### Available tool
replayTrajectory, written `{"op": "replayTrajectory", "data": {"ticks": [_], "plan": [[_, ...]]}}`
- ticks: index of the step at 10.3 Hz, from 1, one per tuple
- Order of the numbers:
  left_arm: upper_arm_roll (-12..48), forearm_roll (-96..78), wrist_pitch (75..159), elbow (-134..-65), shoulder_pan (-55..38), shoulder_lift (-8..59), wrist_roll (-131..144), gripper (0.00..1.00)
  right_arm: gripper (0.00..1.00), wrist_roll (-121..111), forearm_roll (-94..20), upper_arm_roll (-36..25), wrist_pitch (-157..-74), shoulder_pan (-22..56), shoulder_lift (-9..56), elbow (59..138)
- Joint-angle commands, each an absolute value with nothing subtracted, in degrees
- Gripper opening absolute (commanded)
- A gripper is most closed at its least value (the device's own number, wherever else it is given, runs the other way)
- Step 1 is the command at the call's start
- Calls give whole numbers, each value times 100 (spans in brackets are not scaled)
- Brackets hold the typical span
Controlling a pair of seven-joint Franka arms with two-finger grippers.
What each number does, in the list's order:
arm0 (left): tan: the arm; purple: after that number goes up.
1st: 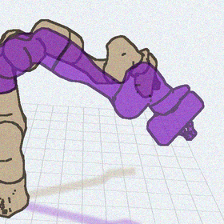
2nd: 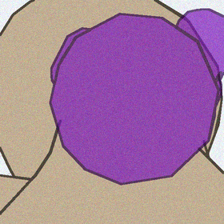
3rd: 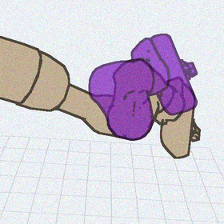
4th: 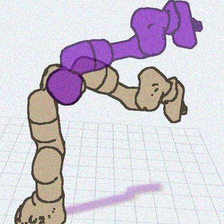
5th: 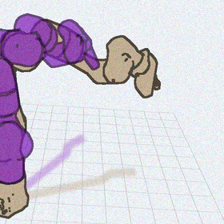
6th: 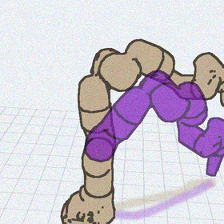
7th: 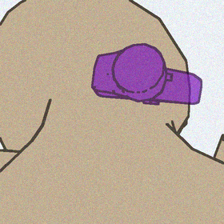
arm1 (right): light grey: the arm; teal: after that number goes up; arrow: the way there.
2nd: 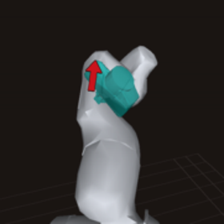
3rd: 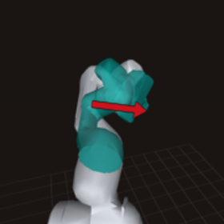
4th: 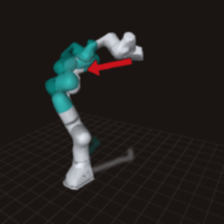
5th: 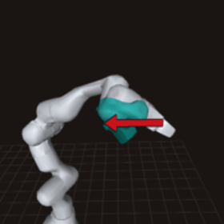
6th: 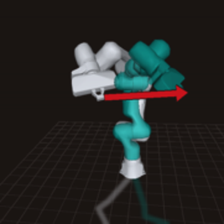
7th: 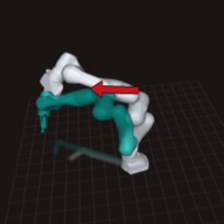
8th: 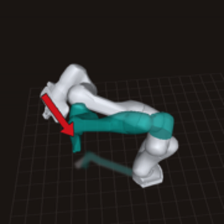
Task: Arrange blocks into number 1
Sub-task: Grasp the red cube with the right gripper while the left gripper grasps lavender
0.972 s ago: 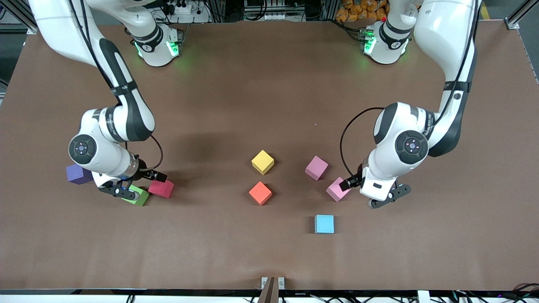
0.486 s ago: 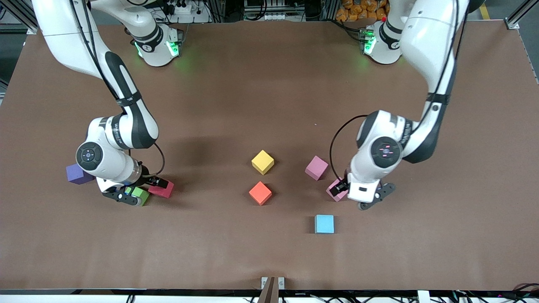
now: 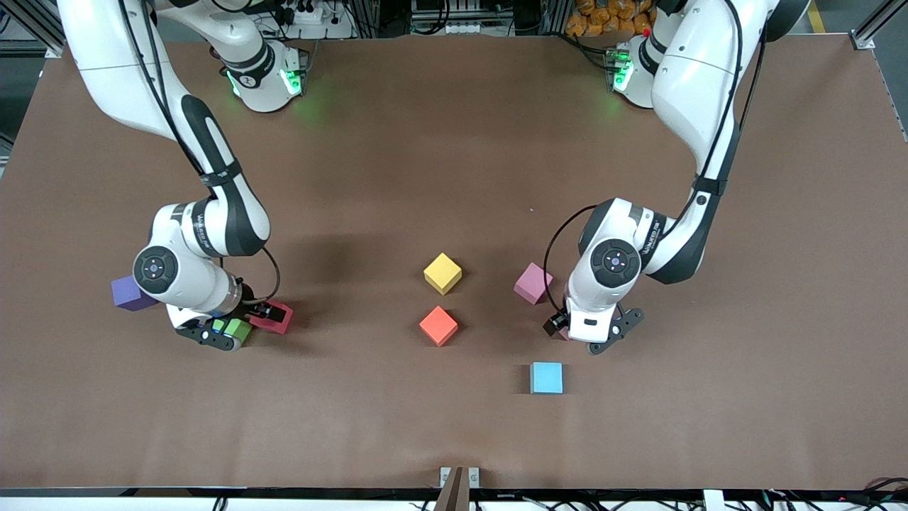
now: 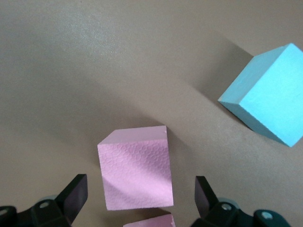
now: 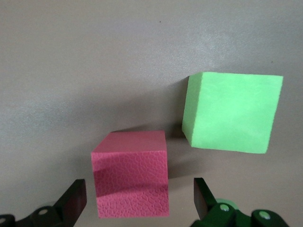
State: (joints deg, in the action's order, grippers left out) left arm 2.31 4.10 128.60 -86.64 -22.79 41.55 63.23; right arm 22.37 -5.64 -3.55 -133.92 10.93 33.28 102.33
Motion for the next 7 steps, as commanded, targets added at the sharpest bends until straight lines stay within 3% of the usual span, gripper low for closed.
{"op": "replayTrajectory", "data": {"ticks": [1,7], "plan": [[211,571,12963,-8517,-2285,4341,6530,100,100,2355,-642,-308,-13412,1072,3489,10046],[220,571,12999,-8525,-2303,4368,6635,100,97,2356,-650,-308,-13544,1099,3639,9949]]}}
